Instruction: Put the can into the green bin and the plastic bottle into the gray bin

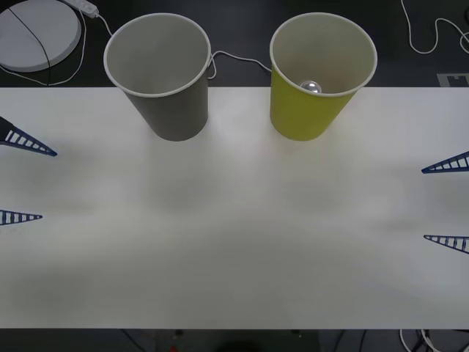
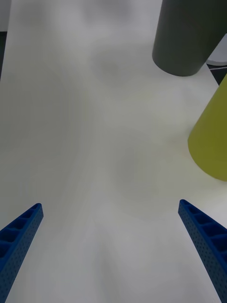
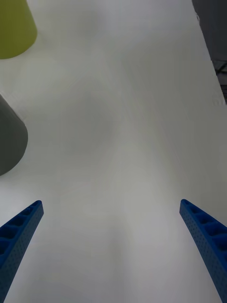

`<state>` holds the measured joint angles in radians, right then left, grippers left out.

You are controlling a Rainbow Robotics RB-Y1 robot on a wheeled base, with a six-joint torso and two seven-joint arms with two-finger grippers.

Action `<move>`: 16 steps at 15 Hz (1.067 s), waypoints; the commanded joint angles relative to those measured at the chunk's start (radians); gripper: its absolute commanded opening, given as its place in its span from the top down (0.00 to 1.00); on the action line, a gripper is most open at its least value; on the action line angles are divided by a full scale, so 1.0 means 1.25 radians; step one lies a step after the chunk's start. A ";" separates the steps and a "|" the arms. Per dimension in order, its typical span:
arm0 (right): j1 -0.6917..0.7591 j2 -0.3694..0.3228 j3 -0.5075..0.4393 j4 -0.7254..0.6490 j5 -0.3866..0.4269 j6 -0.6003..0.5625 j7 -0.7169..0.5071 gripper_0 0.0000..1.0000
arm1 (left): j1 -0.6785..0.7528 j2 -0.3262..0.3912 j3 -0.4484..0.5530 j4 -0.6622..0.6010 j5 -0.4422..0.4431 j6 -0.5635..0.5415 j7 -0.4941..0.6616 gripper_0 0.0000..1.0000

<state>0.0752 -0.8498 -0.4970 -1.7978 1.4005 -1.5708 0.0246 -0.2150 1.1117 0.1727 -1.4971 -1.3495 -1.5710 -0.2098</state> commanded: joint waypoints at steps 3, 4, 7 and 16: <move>0.000 0.000 0.000 0.000 0.000 0.000 0.000 0.00 | 0.001 -0.073 0.001 0.000 -0.032 0.000 -0.003 0.00; 0.000 0.000 0.000 0.000 0.000 0.000 0.000 0.00 | 0.001 -0.092 0.001 -0.001 -0.046 0.000 0.000 0.00; 0.000 0.000 0.000 0.000 0.000 0.000 0.000 0.00 | 0.000 -0.121 0.001 -0.010 -0.081 0.000 0.003 0.00; 0.000 0.000 0.000 0.000 0.000 0.000 0.000 0.00 | 0.000 -0.130 0.001 -0.033 -0.110 0.000 0.013 0.00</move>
<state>0.0752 -0.8498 -0.4970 -1.7978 1.4005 -1.5708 0.0246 -0.2145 0.9495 0.1734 -1.5385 -1.4865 -1.5710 -0.1935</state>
